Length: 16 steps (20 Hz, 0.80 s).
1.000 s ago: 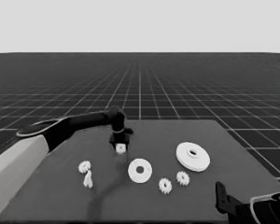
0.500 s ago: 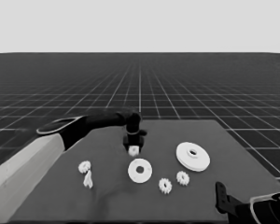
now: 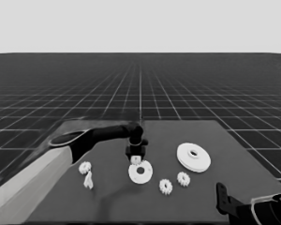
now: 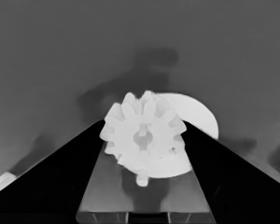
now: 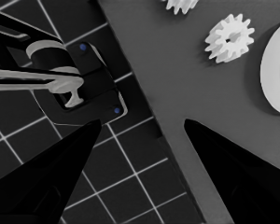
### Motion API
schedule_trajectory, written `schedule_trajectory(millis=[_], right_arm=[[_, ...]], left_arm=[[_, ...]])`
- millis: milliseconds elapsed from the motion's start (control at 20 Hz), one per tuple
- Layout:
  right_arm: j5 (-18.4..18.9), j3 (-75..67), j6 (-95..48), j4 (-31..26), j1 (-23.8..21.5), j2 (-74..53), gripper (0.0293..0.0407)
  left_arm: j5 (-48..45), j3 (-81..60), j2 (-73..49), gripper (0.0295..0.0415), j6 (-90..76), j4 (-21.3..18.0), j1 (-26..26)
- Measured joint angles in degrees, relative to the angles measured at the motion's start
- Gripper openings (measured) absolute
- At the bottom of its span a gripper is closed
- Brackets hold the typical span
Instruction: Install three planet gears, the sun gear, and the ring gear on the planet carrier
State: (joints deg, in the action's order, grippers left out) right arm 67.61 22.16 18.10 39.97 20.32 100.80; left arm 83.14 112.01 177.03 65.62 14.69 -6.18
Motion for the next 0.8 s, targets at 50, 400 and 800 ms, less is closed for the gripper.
schedule_trajectory(millis=[50, 400, 800], right_arm=[[0.0, 0.0, 0.0, 0.0, 0.0, 0.0, 0.0385], [0.0, 0.0, 0.0, 0.0, 0.0, 0.0, 0.0385], [0.0, 0.0, 0.0, 0.0, 0.0, 0.0, 0.0385]], left_arm=[[-0.3, 0.5, 0.2, 0.0312, -0.3, 0.3, -0.4], [-0.6, 1.1, 0.4, 0.0372, -0.6, 0.8, -0.8], [-0.6, 1.2, 0.4, 0.0385, -0.6, 0.8, -0.8]])
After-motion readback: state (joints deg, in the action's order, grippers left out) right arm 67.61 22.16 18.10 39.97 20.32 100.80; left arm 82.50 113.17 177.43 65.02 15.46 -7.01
